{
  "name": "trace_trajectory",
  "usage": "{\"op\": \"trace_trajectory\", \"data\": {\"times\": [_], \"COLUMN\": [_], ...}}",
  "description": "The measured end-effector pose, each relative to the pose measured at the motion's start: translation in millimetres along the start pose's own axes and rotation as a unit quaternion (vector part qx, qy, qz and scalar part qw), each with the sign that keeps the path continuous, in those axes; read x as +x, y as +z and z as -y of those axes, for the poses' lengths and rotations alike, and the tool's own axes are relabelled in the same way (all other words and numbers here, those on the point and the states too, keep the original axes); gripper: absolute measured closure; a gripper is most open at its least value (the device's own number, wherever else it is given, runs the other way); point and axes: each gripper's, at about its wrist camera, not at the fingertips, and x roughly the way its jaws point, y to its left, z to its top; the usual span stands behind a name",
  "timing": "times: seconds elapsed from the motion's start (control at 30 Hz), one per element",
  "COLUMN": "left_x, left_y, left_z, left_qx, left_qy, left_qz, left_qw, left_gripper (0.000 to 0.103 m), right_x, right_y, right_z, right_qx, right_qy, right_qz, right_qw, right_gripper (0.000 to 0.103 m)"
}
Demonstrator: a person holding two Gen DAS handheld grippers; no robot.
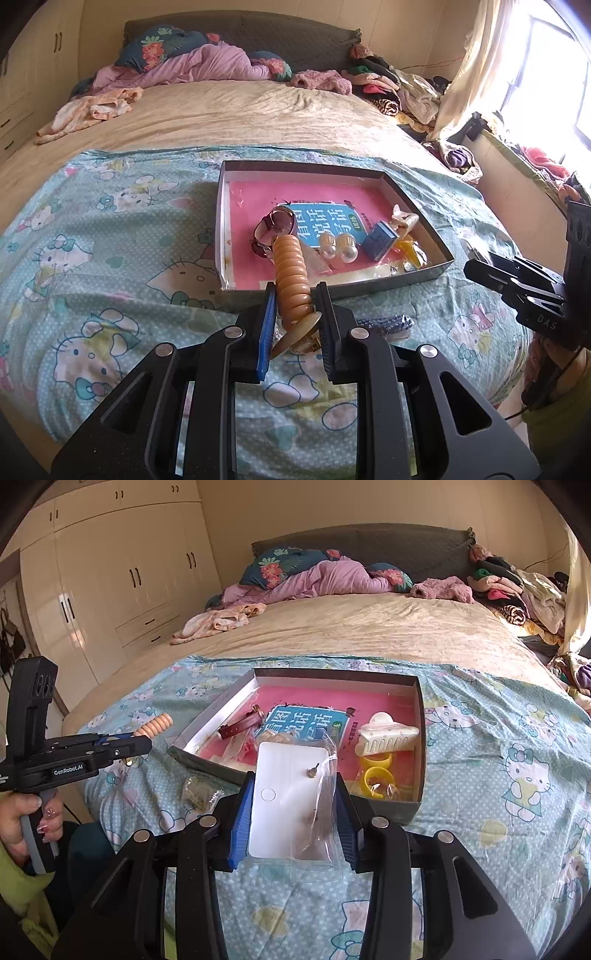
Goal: Organize jewelry
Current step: 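Carry the earring card and spiral tie into the pink box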
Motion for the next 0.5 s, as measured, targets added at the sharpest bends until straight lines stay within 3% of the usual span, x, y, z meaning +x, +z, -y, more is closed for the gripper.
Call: {"op": "trace_trajectory", "data": {"times": [0.5], "left_x": [29.6], "left_y": [22.9], "left_z": [-4.4], "left_qx": [0.011], "left_qy": [0.016], "left_qz": [-0.014], "left_qw": [0.9997], "left_gripper": [0.089], "right_x": [25.7], "right_y": [23.7], "right_z": [5.9], "right_qx": [-0.001], "right_qy": [0.010], "right_qz": [0.003], "right_qw": [1.000], "right_gripper": [0.064]}}
